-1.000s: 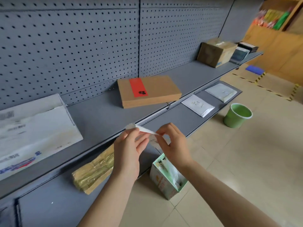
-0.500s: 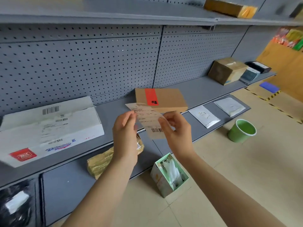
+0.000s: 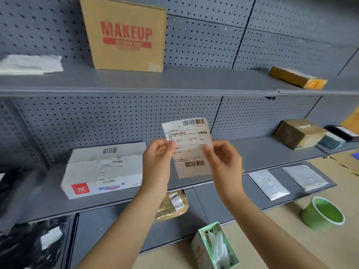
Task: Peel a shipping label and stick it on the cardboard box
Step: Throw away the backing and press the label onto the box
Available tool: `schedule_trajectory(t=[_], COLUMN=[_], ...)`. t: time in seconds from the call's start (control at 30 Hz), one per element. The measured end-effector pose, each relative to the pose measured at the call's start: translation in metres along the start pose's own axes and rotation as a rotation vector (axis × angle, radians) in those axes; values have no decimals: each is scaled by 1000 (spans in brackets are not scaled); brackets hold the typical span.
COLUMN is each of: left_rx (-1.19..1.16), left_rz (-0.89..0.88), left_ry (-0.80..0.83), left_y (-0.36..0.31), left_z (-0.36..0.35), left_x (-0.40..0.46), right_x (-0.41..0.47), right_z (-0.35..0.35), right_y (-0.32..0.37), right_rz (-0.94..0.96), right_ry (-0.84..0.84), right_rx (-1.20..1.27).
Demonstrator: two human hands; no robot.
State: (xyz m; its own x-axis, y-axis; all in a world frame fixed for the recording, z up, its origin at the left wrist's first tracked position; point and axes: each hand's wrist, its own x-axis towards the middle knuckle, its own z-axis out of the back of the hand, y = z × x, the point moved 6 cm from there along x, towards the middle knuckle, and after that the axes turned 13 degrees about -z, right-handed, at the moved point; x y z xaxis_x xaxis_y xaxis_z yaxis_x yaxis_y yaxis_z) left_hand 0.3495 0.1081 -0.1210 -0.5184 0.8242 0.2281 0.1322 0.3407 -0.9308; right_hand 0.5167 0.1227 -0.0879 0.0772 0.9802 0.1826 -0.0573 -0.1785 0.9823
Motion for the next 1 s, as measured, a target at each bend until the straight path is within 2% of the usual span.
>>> schedule_trajectory(t=[0.47,1.0], left_rx=[41,147], left_rz=[-239,-454], left_ry=[-29,-98], left_y=[-85,-154], left_z=[14,47], left_x=[58,182], right_x=[43,138], right_z=[-41,-136], right_y=[60,116], right_rz=[26,131], right_ry=[22,53], right_rx=[22,-15])
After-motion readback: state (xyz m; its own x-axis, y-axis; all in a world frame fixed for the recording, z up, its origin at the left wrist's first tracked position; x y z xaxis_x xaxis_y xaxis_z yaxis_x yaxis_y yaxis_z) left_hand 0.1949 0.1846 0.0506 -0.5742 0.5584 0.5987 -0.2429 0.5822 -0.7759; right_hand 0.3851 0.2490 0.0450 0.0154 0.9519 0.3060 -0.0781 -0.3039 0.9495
